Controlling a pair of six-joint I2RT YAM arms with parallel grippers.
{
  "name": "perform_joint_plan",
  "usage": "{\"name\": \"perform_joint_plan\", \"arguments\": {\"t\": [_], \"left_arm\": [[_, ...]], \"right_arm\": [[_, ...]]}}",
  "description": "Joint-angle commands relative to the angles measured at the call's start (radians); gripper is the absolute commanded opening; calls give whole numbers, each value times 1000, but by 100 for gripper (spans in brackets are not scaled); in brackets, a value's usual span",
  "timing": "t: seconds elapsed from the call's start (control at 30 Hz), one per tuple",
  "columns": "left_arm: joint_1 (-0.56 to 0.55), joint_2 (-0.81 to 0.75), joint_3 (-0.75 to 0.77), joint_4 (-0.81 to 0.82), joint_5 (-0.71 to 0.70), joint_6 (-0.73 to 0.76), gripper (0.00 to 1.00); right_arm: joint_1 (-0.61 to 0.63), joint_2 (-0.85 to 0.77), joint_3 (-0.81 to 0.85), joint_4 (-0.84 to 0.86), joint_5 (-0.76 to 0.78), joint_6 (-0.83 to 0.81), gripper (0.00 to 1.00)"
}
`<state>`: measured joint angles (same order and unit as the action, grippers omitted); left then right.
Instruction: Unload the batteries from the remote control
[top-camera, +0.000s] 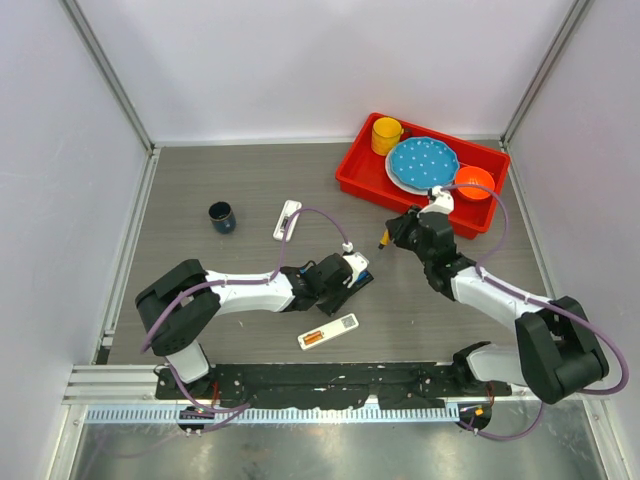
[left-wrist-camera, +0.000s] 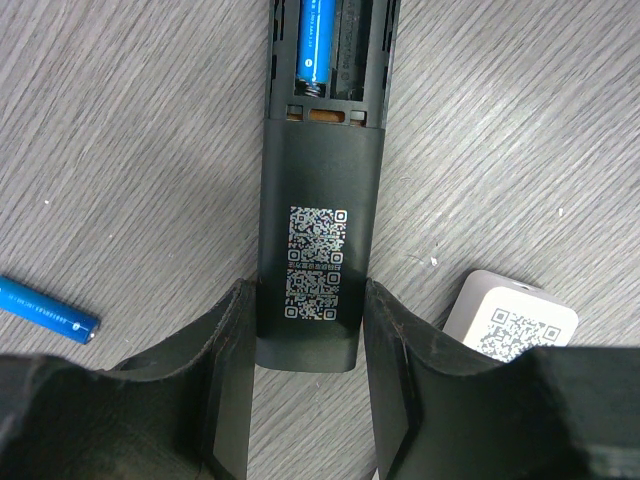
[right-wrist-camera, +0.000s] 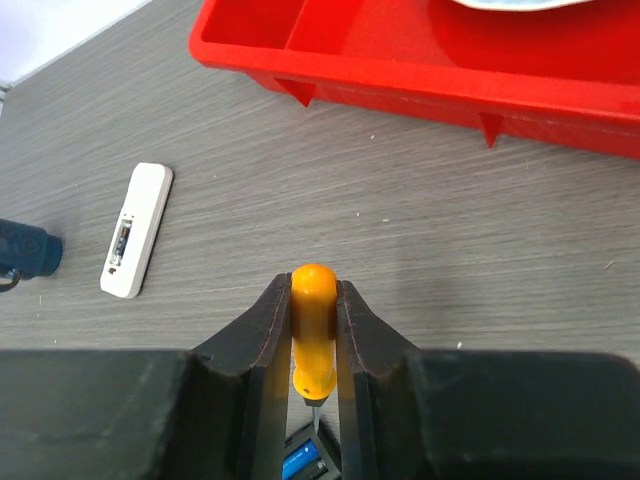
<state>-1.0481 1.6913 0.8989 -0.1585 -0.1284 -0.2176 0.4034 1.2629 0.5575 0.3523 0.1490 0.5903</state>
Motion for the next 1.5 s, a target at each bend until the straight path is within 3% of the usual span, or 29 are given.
{"name": "perform_joint_plan", "arguments": {"t": [0.0,0.4,1.0,1.47], "left_arm": [[-23,76,-55,-70,59,-12,0],[-24,80,-54,-72,61,-11,0],[-24,84,-52,-73,65,-11,0],[-23,90,-48,-76,67,-9,0]], "right_arm": [[-8,-19,-11,74,-55,32,1],[17,9,-24,106,-92,8,1],[45,40,-22,90,14,-32,1],[48,49,-34,93,-3,-23,1]]}}
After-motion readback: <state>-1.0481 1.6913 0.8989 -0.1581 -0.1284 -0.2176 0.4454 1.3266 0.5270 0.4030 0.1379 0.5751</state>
